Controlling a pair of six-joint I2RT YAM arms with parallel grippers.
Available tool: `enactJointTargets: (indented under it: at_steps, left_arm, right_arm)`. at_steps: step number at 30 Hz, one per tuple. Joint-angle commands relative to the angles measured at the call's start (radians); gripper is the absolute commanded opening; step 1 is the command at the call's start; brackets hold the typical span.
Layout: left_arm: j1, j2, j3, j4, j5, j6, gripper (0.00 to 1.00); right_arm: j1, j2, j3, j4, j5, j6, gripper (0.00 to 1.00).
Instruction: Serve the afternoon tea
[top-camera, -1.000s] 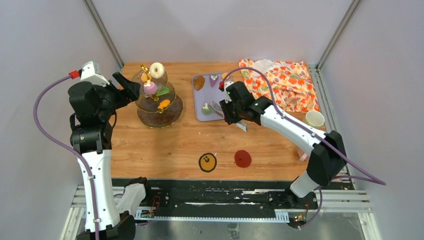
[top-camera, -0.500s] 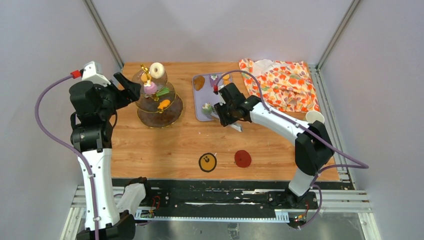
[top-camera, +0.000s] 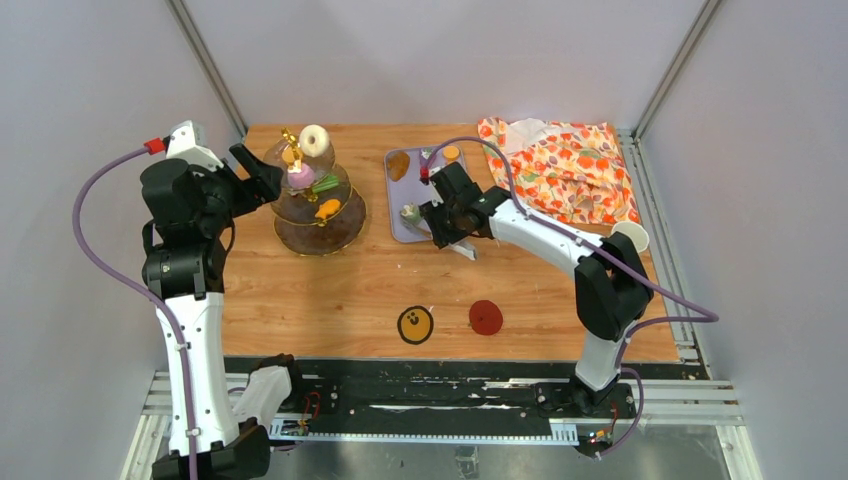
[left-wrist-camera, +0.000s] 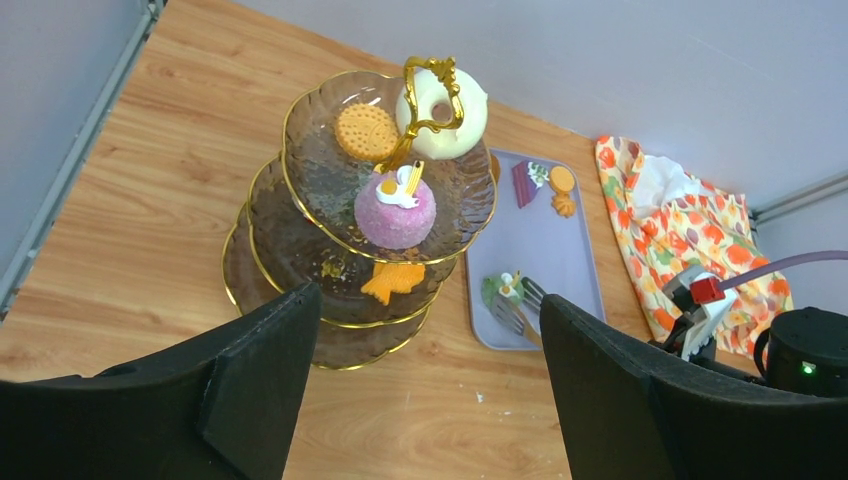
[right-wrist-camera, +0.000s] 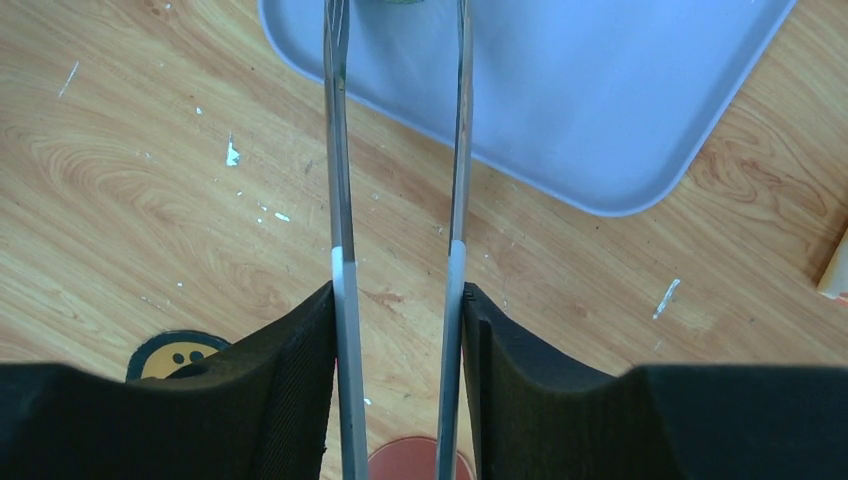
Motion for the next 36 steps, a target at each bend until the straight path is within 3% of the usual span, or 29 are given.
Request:
enactJointTargets:
  at_steps: [1,5,11,21,36]
  left_arm:
    - [-0.006,0.001,0.014,-0.002,0.017,0.012,0.85]
    - [-0.006,-0.002,0.011,-0.003,0.019,0.016,0.85]
    - [-0.005,0.003,0.022,-0.004,0.022,0.027,0.85]
    - [-0.006,0.006,0.041,-0.007,0.032,0.023,0.85]
    - [-0.006,0.007,0.061,-0.027,0.022,0.027,0.85]
  right_arm:
    - [-0.005,0.017,0.052,0.019,0.022,-0.01,0.4]
    - [-0.005,0.001,0.048,0.018,0.024,-0.012,0.18]
    - [-0.005,-0.057,0.031,0.019,0.03,-0.01,0.06]
    - [0.017,-0.092,0.076,0.03,-0.041,0.017,0.05]
    - [0.078,0.177,0.336,0.13,-0.172,0.024,0.06]
